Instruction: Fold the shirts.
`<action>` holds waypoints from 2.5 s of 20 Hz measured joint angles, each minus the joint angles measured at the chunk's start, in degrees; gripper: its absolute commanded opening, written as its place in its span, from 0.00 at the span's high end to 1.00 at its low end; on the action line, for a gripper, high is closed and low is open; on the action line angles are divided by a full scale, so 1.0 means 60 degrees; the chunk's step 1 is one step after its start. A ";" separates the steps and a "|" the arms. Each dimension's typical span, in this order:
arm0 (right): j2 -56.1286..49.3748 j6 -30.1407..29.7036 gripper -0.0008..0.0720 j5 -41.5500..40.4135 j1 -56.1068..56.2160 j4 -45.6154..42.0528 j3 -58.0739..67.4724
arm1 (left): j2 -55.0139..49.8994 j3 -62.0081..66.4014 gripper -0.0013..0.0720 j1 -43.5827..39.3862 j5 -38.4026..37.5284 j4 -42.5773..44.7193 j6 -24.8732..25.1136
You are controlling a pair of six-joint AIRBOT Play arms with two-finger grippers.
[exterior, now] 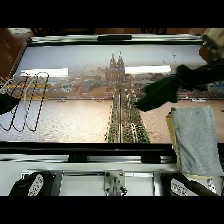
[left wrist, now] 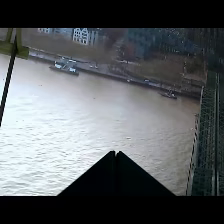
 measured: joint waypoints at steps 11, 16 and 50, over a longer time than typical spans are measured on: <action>0.2681 0.0149 0.89 0.2044 -0.3435 -0.4062 0.0051 | 0.0022 0.0000 0.94 0.0000 -0.0211 -0.0011 0.0769; 0.3286 0.0237 0.89 0.2029 -0.3687 -0.4696 -0.0769 | 0.0018 0.0000 0.93 0.0000 -0.0222 -0.0007 0.0976; -0.1592 0.1592 0.30 -0.0652 0.3807 -0.4178 0.0550 | -0.5552 0.2918 0.04 -0.5482 -0.1942 0.5927 -0.2164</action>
